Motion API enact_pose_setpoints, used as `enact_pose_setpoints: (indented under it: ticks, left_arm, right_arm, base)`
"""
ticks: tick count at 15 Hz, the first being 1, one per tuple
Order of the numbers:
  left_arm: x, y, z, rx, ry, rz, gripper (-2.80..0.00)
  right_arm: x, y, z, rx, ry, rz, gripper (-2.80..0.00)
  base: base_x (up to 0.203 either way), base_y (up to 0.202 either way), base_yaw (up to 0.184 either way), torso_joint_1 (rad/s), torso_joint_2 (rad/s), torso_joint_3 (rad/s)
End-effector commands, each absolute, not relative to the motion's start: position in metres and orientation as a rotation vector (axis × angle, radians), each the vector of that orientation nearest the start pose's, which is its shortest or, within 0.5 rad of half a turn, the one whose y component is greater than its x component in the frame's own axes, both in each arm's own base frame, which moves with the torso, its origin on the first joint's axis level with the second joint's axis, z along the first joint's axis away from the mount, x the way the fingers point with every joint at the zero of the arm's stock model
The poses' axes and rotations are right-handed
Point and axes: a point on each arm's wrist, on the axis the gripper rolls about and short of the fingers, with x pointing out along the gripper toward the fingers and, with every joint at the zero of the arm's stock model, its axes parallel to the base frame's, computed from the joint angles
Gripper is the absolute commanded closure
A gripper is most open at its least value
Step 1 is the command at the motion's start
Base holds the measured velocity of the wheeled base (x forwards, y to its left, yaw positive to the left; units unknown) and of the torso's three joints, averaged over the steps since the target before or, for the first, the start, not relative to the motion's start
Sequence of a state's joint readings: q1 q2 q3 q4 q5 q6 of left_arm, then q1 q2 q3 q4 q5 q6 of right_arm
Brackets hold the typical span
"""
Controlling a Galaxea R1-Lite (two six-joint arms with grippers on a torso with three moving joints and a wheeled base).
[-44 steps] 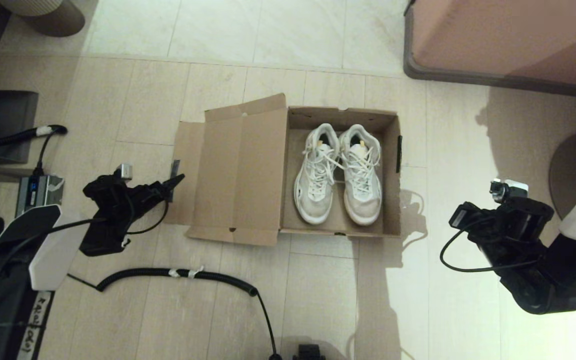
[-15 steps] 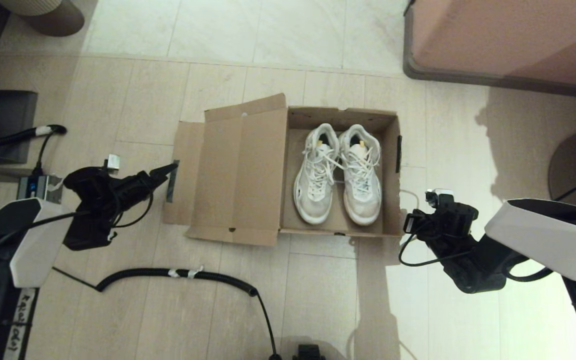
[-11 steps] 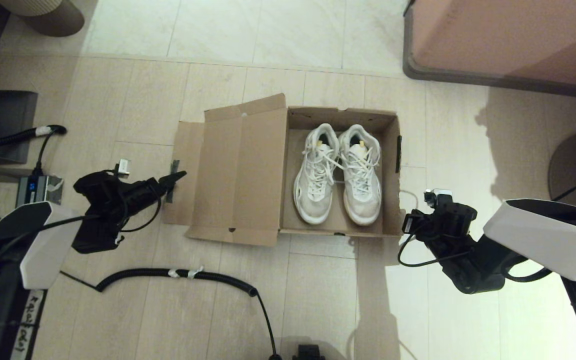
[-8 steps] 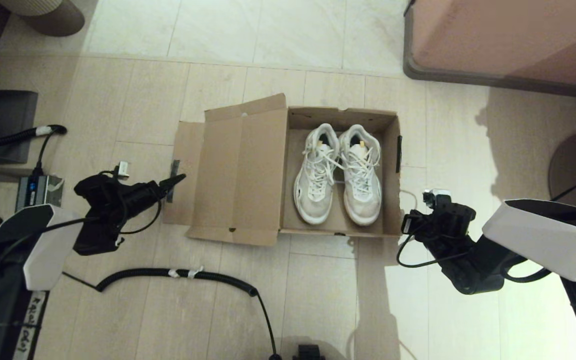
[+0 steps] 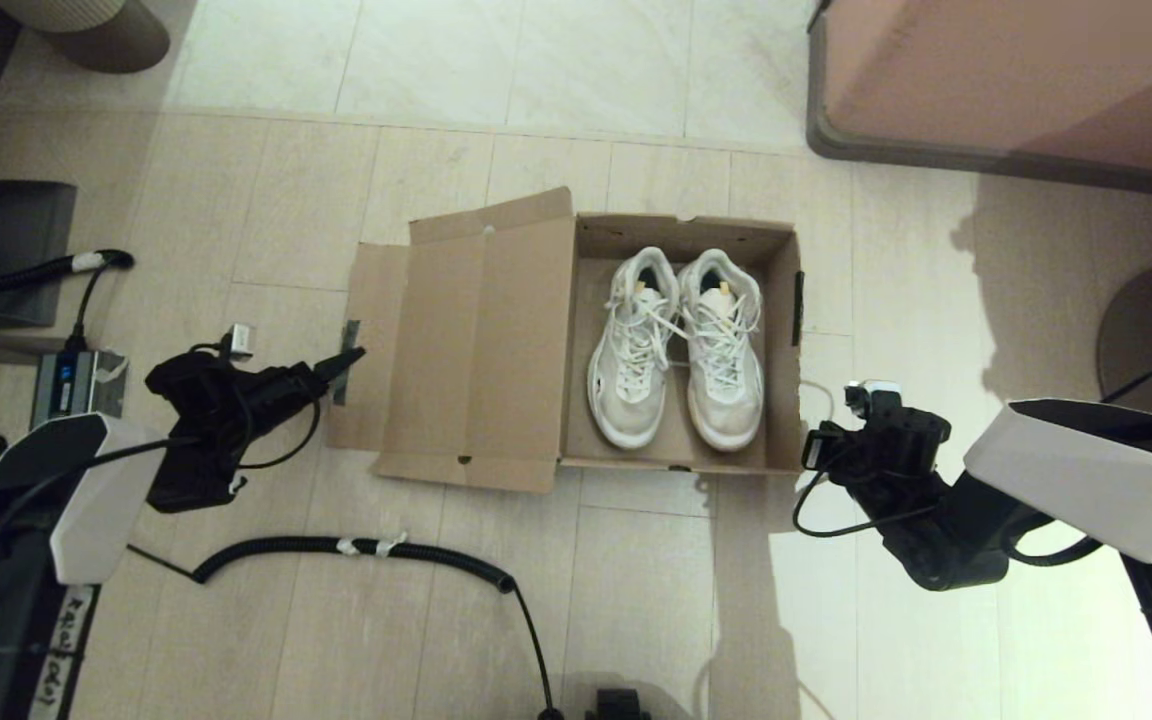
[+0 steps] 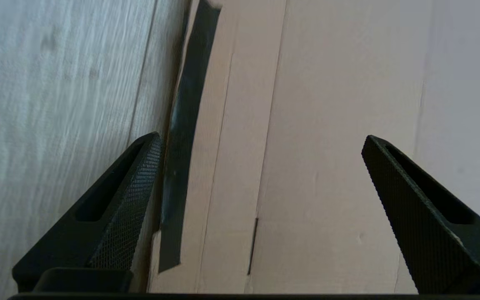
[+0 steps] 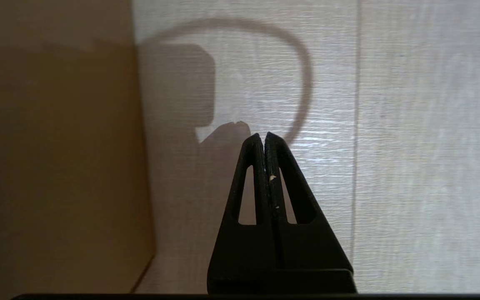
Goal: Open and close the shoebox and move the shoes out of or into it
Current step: Close the shoe box
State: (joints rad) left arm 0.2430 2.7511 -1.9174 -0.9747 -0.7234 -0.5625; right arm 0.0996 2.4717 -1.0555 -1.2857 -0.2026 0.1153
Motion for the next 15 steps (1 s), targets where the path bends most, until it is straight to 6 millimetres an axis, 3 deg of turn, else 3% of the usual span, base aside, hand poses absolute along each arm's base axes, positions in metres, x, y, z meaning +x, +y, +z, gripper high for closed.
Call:
enact_pose_setpoints:
  ticks: [1,9,10,15]
  left_arm:
    - [0.535,0.118,0.042,-0.491,0.021,-0.502,-2.80]
    - [0.536,0.116,0.031,-0.502,0.039,-0.500,-2.80]
    - [0.536,0.115,0.031,-0.504,0.040,-0.502,0.00]
    - [0.535,0.117,0.037,-0.502,0.030,-0.499,0.00]
  right_arm:
    - [0.436,0.039,0.013,0.096,0.115,-0.112,0.00]
    - [0.436,0.039,0.012,0.096,0.118,-0.113,0.00]
    - [0.436,0.039,0.013,0.096,0.117,-0.113,0.00]
    - [0.437,0.039,0.014,0.097,0.110,-0.115,0.00]
  base:
    - [0.000,0.000,0.000,0.000,0.00,0.000]
    - [0.000,0.000,0.000,0.000,0.00,0.000]
    - [0.000,0.000,0.000,0.000,0.00,0.000]
    - [0.000,0.000,0.000,0.000,0.00,0.000]
